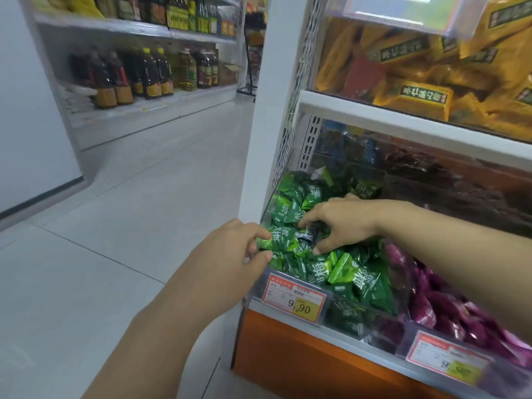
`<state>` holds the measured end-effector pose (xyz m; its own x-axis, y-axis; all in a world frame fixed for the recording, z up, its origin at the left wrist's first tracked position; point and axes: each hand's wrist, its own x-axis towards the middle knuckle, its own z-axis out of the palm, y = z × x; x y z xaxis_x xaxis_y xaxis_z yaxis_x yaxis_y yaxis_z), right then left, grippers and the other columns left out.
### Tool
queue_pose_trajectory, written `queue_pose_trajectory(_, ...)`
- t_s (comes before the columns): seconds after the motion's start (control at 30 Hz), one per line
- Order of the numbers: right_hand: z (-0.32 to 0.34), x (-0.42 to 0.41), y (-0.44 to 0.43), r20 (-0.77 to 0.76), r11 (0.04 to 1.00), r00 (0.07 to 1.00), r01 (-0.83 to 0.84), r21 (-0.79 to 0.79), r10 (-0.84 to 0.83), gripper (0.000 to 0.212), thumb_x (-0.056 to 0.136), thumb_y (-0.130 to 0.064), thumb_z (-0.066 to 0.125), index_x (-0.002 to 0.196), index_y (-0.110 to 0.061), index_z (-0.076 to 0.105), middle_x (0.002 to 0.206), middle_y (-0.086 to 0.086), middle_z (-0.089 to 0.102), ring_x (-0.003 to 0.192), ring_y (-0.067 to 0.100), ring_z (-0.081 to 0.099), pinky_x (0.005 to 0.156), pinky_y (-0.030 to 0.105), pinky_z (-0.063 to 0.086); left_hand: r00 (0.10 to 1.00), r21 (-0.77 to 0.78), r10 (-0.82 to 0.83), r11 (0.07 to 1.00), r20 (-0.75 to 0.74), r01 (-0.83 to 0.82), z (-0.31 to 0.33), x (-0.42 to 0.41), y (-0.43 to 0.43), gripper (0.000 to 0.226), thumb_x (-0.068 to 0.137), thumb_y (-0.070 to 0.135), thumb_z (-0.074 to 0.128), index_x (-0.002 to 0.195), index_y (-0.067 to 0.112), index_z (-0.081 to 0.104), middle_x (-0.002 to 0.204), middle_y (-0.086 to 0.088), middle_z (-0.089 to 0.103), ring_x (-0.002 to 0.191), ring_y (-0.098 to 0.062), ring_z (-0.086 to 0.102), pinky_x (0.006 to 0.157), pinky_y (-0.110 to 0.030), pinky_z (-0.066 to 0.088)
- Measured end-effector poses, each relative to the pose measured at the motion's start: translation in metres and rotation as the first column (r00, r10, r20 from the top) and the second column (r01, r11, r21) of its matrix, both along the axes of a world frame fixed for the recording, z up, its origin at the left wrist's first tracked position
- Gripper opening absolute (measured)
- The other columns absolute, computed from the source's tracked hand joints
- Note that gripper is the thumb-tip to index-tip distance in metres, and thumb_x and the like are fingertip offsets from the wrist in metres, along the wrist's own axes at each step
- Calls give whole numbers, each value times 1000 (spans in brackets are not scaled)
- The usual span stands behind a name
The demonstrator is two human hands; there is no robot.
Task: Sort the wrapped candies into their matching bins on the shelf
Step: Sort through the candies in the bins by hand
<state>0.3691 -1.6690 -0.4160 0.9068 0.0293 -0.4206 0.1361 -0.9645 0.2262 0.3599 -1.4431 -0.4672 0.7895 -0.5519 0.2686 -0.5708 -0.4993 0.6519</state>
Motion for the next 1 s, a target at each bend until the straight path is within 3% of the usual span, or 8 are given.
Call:
queue_pose_trajectory(0.17, 3, 7, 1, -71, 1000, 997, 12, 0, -12, 82, 77, -60, 64, 146, -40, 22, 148, -6, 37, 134, 23, 36, 110, 47, 26, 1000, 2, 13, 1000, -17, -13, 1, -1, -2, 25, 92, 35, 54, 118, 35, 57, 90, 13, 50, 88, -2, 52, 78, -22, 44)
queue_pose_trajectory(0.3, 2, 5, 0, -60, 999, 998, 24, 32, -22, 82, 77, -59, 64, 146, -40, 22, 141, -9, 46, 132, 21, 38, 109, 46, 25, 1000, -1, 15, 1000, -27, -15, 1, -3, -2, 25, 92, 34, 55, 117, 34, 58, 90, 13, 50, 88, -3, 52, 79, -23, 44)
queue_pose_trajectory(0.47, -2, 0, 5, -117, 995, 989, 91, 32, -87, 86, 83, -54, 61, 150, -36, 9, 149, -1, 34, 139, 26, 22, 110, 43, 22, 1000, 14, 18, 1000, -18, -18, 0, -2, -3, 26, 93, 35, 53, 119, 35, 57, 90, 13, 49, 88, -3, 51, 78, -23, 44)
queue_pose_trajectory(0.57, -2, 4, 7, -122, 983, 988, 114, 143, -96, 89, 81, -42, 70, 150, -28, 16, 144, 0, 41, 129, 22, 37, 101, 29, 32, 1000, 17, 22, 1000, -15, -22, 1, -2, -3, 27, 93, 35, 53, 119, 36, 56, 90, 13, 48, 87, -3, 51, 76, -21, 42)
queue_pose_trajectory(0.67, -3, 5, 7, -138, 962, 984, 139, 237, -109, 84, 80, -33, 73, 148, -27, 24, 121, -1, 55, 108, 18, 53, 92, 27, 42, 1000, 27, 18, 999, -7, -18, 1, -3, -3, 28, 93, 37, 53, 121, 36, 55, 90, 14, 47, 87, -2, 51, 77, -20, 43)
queue_pose_trajectory(0.8, -6, 2, 4, -128, 967, 987, 127, 221, -100, 72, 81, -34, 71, 143, -26, 35, 131, 0, 50, 112, 18, 51, 92, 28, 42, 1000, 27, 15, 1000, -11, -15, 1, -3, -3, 28, 93, 37, 53, 121, 36, 55, 91, 15, 47, 87, -2, 51, 79, -22, 45)
queue_pose_trajectory(1.0, -4, 5, 10, -151, 982, 985, 112, 153, -89, 60, 81, -36, 71, 133, -21, 45, 101, -6, 50, 92, 17, 52, 76, 27, 40, 1000, 26, 12, 1000, -20, -11, 2, -4, -2, 27, 93, 37, 53, 120, 36, 56, 91, 14, 48, 88, -3, 51, 77, -20, 44)
